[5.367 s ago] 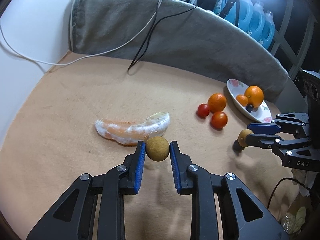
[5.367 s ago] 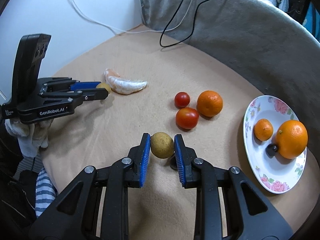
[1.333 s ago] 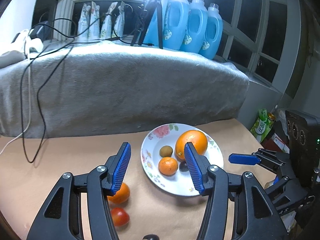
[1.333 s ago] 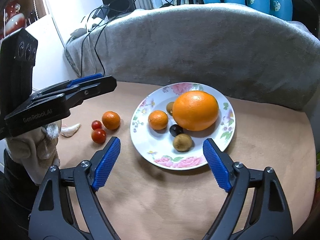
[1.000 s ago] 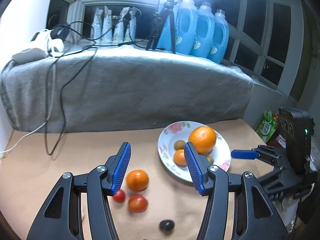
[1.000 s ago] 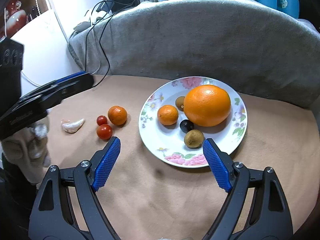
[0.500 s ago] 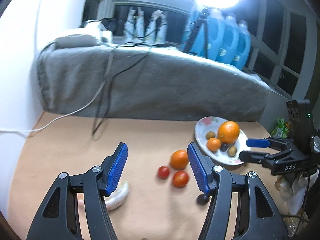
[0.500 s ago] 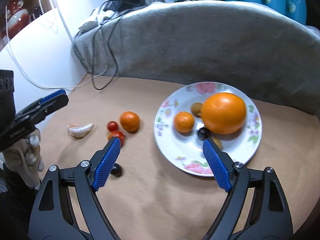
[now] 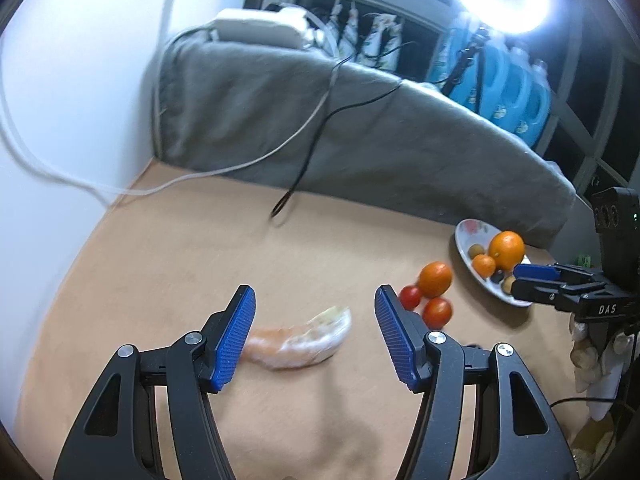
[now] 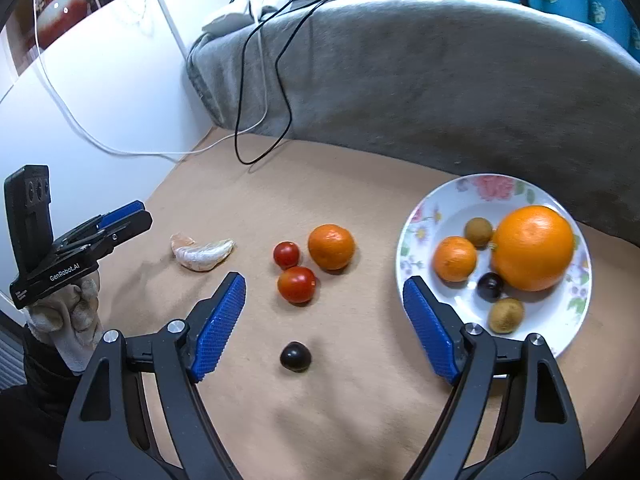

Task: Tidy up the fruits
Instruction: 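Open both grippers and withdraw them from the plate, then move both grippers to the peeled pomelo segment and close on it, then lift the pomelo segment with both grippers and carry it onto the plate, then open both grippers to release the pomelo segment and withdraw, then grasp the dark plum with the right gripper while the left gripper grasps a red tomato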

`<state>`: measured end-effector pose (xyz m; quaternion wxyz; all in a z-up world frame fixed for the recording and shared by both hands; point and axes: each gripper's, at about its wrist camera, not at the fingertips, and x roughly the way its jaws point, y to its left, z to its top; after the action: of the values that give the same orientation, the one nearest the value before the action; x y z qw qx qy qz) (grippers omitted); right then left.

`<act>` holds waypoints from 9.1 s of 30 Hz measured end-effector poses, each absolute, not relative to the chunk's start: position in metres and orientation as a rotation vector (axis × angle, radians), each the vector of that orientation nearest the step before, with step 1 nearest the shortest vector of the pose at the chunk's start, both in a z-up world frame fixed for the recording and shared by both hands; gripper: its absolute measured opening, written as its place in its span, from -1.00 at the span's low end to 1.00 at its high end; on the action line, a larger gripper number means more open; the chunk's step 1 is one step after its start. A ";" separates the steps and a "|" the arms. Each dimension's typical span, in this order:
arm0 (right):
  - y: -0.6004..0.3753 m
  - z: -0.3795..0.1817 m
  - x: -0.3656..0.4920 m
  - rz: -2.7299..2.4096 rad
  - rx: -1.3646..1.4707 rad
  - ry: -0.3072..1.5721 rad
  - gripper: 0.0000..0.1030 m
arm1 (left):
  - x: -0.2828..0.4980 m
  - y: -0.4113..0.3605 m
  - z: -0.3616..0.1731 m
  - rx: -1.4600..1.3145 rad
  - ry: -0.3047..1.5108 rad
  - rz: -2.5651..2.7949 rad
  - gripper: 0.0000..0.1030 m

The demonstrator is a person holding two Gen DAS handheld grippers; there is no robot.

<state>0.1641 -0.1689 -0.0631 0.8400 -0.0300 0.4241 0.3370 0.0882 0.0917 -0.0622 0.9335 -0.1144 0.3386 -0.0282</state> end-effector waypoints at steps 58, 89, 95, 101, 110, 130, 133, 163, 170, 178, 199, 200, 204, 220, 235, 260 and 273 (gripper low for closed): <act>-0.011 -0.140 0.207 0.871 0.102 1.293 -0.22 | 0.099 0.118 -0.120 -0.286 0.837 -0.135 0.20; -0.046 -0.118 0.201 0.825 0.159 1.197 -0.46 | 0.099 0.085 -0.090 -0.215 0.739 -0.131 0.20; -0.069 -0.107 0.198 0.810 0.177 1.163 -0.47 | 0.104 0.073 -0.082 -0.201 0.715 -0.154 0.20; -0.093 -0.094 0.196 0.785 0.199 1.128 -0.47 | 0.112 0.053 -0.072 -0.183 0.699 -0.192 0.19; -0.145 -0.081 0.192 0.739 0.249 1.078 -0.47 | 0.127 0.018 -0.059 -0.148 0.682 -0.262 0.19; -0.245 -0.076 0.193 0.598 0.355 1.023 -0.47 | 0.162 -0.068 -0.042 -0.064 0.667 -0.416 0.20; -0.255 -0.079 0.194 0.579 0.370 1.025 -0.47 | 0.167 -0.079 -0.040 -0.049 0.661 -0.434 0.20; -0.308 -0.103 0.196 0.505 0.472 1.014 -0.48 | 0.205 -0.128 -0.043 0.021 0.699 -0.514 0.16; -0.315 -0.098 0.193 0.498 0.467 0.992 -0.48 | 0.204 -0.127 -0.041 0.028 0.693 -0.507 0.16; -0.317 -0.093 0.188 0.492 0.463 0.972 -0.47 | 0.196 -0.124 -0.034 0.031 0.681 -0.501 0.16; -0.307 -0.070 0.161 0.512 0.436 0.953 -0.01 | 0.164 -0.100 -0.017 0.023 0.632 -0.462 0.24; -0.305 -0.067 0.157 0.516 0.433 0.951 0.18 | 0.162 -0.098 -0.016 0.020 0.628 -0.462 0.28; -0.299 -0.057 0.145 0.524 0.422 0.935 0.28 | 0.152 -0.091 -0.012 0.017 0.611 -0.458 0.34; -0.259 -0.044 0.085 0.574 0.134 0.863 0.63 | 0.119 -0.034 -0.026 0.005 0.638 -0.341 0.45; -0.218 -0.078 0.082 0.623 0.024 0.898 0.63 | 0.116 -0.011 -0.074 -0.061 0.753 -0.316 0.45; -0.161 -0.133 0.112 0.667 -0.102 0.977 -0.04 | 0.153 -0.025 -0.111 -0.142 0.881 -0.364 -0.06; -0.145 -0.141 0.124 0.655 -0.142 0.972 -0.34 | 0.162 -0.028 -0.117 -0.146 0.902 -0.371 -0.40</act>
<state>0.1244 -0.1449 -0.1405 0.8307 -0.0671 0.4584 0.3087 0.1622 -0.0284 -0.1173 0.8809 -0.0702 0.4329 -0.1779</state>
